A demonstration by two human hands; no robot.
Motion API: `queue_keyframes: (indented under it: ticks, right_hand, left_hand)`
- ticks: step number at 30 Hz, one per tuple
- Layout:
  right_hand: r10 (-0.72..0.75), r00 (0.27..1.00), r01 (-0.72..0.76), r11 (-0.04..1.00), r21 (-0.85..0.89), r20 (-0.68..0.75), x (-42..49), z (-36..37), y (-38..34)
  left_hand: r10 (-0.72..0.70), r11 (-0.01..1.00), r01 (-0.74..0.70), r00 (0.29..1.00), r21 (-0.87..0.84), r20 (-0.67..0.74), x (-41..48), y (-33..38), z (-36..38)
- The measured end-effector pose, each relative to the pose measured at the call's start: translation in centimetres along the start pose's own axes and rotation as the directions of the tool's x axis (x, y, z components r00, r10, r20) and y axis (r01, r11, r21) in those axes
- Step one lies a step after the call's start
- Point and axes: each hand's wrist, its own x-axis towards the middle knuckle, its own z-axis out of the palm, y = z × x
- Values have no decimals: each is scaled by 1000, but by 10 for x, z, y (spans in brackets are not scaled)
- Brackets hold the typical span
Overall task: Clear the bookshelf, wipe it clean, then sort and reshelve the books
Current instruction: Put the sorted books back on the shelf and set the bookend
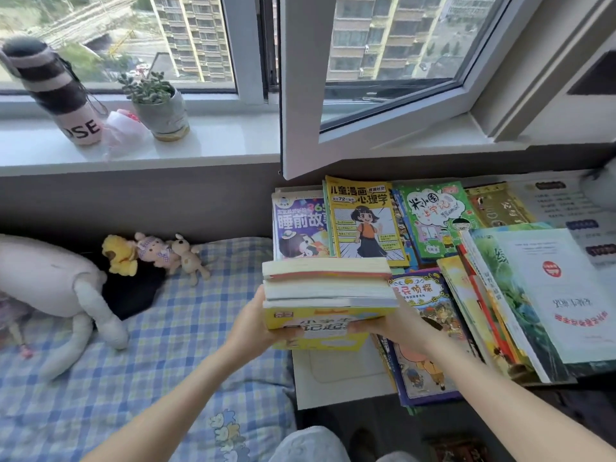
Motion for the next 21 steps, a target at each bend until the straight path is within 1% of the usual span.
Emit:
queue_keyframes:
  ticks: [3, 6, 8, 10, 11, 14, 16, 17, 18, 19, 20, 21]
  right_hand:
    - [-43, 995, 50, 995, 88, -85, -20, 2, -16]
    - [-73, 975, 107, 982, 158, -208, -50, -1, -33]
    - [-114, 950, 167, 972, 163, -291, -72, -8, -44]
    - [-175, 904, 241, 962, 127, -390, -98, -19, -58]
    - [-195, 884, 271, 954, 127, -426, -107, -23, -65]
    - [-302, 760, 424, 902, 85, -576, -149, -43, -81]
    - [-353, 651, 521, 852, 58, -673, -192, -55, -85]
    - [-380, 607, 558, 829, 35, -698, -211, -61, -84]
    - [-403, 559, 583, 812, -3, -725, -233, -69, -83]
    - [-414, 536, 601, 799, -12, -736, -241, -72, -81]
    - [-440, 477, 619, 782, -64, -761, -272, -81, -77]
    - [-454, 437, 615, 781, -110, -777, -299, -88, -74]
  left_hand:
    - [70, 994, -74, 996, 84, 60, 3, 29, -23]
    - [168, 974, -182, 979, 134, 113, 0, 72, -48]
    - [236, 954, -256, 961, 153, 143, -5, 103, -57]
    - [309, 937, -328, 938, 120, 154, -15, 136, -59]
    - [323, 935, -340, 935, 104, 148, -20, 150, -61]
    - [427, 896, -441, 889, 54, 164, -41, 202, -53]
    - [511, 853, -521, 841, 17, 178, -65, 236, -36]
    - [541, 837, -548, 824, -4, 168, -75, 250, -27]
    - [570, 819, -573, 804, -33, 167, -88, 265, -15]
    - [582, 812, -580, 796, -62, 166, -96, 273, -10]
    - [633, 773, -630, 759, -75, 152, -113, 290, 9]
    - [657, 753, -652, 737, -89, 156, -127, 304, 25]
